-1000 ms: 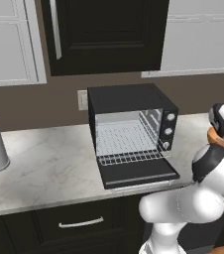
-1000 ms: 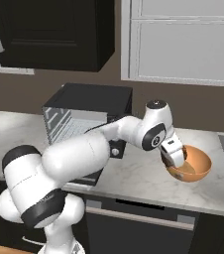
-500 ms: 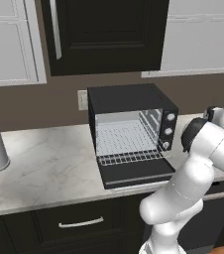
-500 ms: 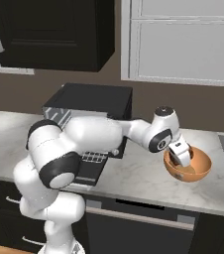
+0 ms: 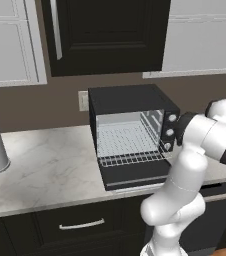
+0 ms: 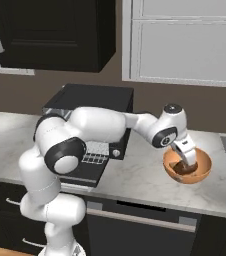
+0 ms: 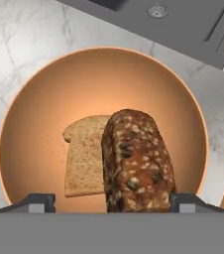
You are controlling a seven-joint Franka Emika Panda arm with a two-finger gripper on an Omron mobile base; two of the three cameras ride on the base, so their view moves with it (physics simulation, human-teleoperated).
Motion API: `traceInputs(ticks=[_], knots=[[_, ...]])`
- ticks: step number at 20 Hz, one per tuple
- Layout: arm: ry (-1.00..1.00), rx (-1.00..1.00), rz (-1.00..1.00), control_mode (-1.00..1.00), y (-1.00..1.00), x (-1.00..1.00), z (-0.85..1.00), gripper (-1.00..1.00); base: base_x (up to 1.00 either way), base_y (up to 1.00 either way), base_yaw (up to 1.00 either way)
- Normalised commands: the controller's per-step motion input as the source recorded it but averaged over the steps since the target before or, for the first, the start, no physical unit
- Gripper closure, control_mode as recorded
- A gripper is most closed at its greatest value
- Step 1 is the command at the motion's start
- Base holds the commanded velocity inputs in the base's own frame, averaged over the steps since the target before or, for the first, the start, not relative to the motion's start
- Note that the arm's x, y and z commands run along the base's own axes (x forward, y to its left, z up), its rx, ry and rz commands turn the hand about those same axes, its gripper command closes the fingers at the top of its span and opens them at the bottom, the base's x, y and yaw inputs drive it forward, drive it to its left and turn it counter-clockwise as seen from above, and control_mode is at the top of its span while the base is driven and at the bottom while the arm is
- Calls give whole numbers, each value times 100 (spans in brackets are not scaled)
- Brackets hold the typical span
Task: Pick up the heated bread from the toaster oven and place it in the bowl. Then move the bread bowl to the dining counter.
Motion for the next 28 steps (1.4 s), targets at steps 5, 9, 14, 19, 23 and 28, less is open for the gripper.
traceInputs(ticks=[5, 9, 14, 19, 23, 28], knots=[[0, 4, -3, -100, -9, -39, 3, -100, 0, 0, 0], [5, 6, -8, -100, -34, -98, -1, -100, 0, 0, 0], [2, 3, -5, -100, -16, -47, -14, -100, 0, 0, 0], [0, 8, -3, -100, 7, 8, -24, -100, 0, 0, 0], [0, 7, -1, -100, 24, 23, -28, -100, 0, 0, 0], [0, 4, -2, -100, 29, 38, -15, -100, 0, 0, 0]])
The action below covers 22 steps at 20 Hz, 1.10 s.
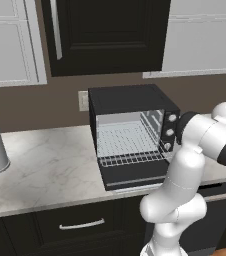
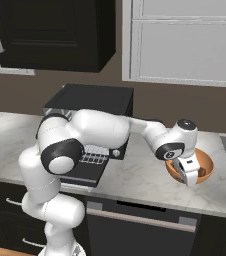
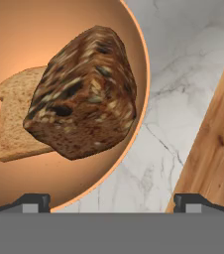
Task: Pick up the heated bread from the toaster oven and place it in the bowl. Then move the bread bowl to the dining counter.
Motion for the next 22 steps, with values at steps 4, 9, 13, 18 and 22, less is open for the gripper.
traceInputs(ticks=[4, 9, 13, 18, 22], knots=[[0, 2, -12, -100, 3, 48, -32, -100, 0, 0, 0], [0, 2, -10, -100, 0, 27, -43, -100, 0, 0, 0], [-1, 0, -14, -100, 0, 42, -26, -100, 0, 0, 0], [-4, 0, -17, -100, 0, 21, -25, 100, 0, 0, 0], [0, 0, -8, -100, 1, 10, -2, 100, 0, 0, 0]])
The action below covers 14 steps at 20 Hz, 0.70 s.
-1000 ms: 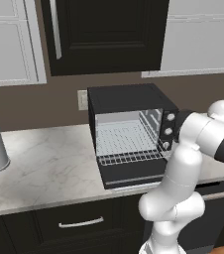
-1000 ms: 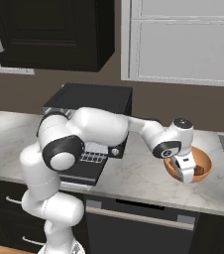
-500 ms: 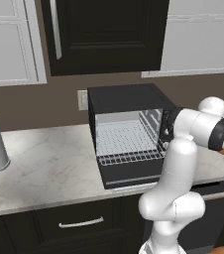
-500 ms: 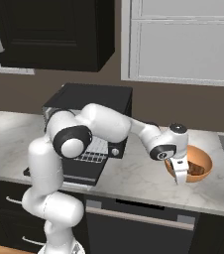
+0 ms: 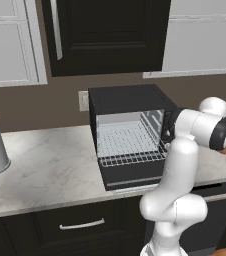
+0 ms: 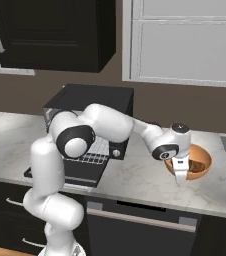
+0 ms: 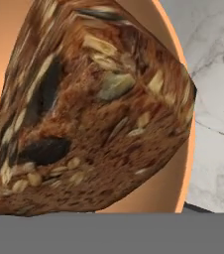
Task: Pick up the heated bread from the toaster oven and place it in the bowl. Then move the bread bowl to the dining counter.
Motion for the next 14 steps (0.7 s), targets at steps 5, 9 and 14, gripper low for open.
traceInputs(ticks=[5, 9, 14], knots=[[-14, 0, 0, -100, 5, -30, 10, 100, 0, 0, 0], [-24, 0, 0, -100, 33, -98, 63, 100, 0, 0, 0], [-13, 0, 0, -100, 62, -100, 99, 100, 0, 0, 0]])
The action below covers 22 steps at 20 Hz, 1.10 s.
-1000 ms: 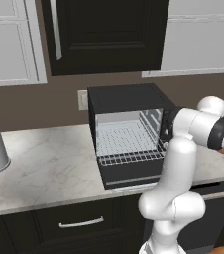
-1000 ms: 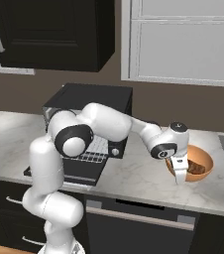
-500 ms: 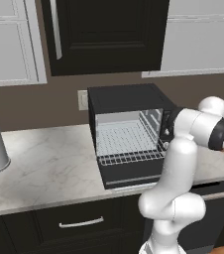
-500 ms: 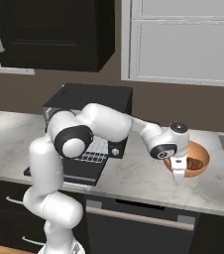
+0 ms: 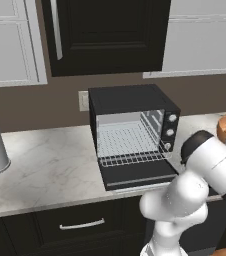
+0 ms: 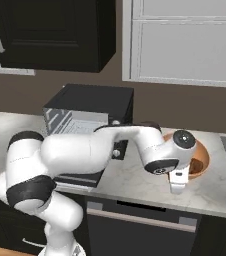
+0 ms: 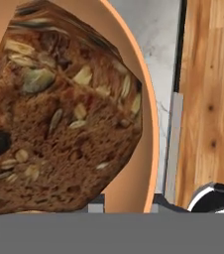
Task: Pick up the heated bread from the toaster oven and place it in the bowl. Then move the bread bowl to the dining counter.
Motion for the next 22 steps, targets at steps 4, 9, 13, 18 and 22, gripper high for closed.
traceInputs(ticks=[4, 9, 13, 18, 22], knots=[[-8, -2, 2, -100, 99, -71, 100, 100, 0, 0, 0], [-8, -14, 6, -100, 100, -10, 100, 100, 0, 0, 0], [-9, -17, 1, -100, 100, -2, 99, 100, 0, 0, 0], [3, -8, 13, -100, 100, -31, 84, 100, 0, 0, 0], [1, -13, 14, -100, 100, -35, 37, 100, 0, 0, 0]])
